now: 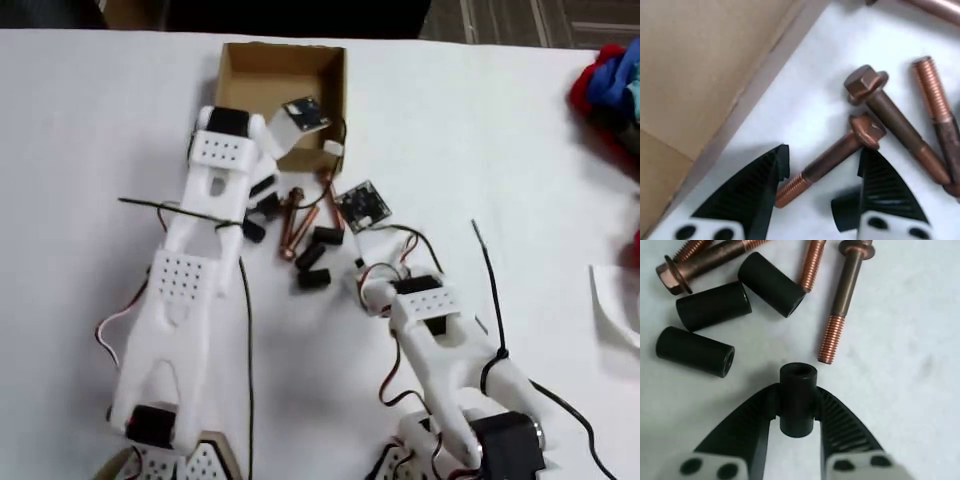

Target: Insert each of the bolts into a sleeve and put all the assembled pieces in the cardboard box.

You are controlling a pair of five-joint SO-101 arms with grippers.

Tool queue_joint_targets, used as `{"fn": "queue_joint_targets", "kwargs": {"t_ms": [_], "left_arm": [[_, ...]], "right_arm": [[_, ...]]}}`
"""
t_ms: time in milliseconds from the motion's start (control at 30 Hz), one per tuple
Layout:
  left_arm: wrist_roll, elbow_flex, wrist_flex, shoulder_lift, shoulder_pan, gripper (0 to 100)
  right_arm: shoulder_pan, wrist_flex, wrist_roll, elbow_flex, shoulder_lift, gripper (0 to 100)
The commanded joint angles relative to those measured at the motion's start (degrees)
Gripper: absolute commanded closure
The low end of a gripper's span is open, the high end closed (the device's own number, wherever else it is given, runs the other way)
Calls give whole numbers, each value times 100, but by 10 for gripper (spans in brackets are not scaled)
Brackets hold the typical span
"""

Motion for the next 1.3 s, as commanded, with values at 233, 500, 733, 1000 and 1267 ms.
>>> {"fn": "queue_joint_targets", "kwargs": {"t_ms": [233,500,733,1000,1267], "left_arm": [[-79,-13,343,18,123,980],[9,13,475,9,123,859],[1451,-13,475,9,-158,973],[554,-13,396,18,-123,762],[563,-13,-185,18,-114,715]], "right_arm": [[4,-101,-26,-211,-31,979],[4,-101,-26,-211,-31,979],[4,-101,-26,-211,-31,979],[4,-101,-26,-211,-31,979],[4,-101,-26,-211,-31,979]]}}
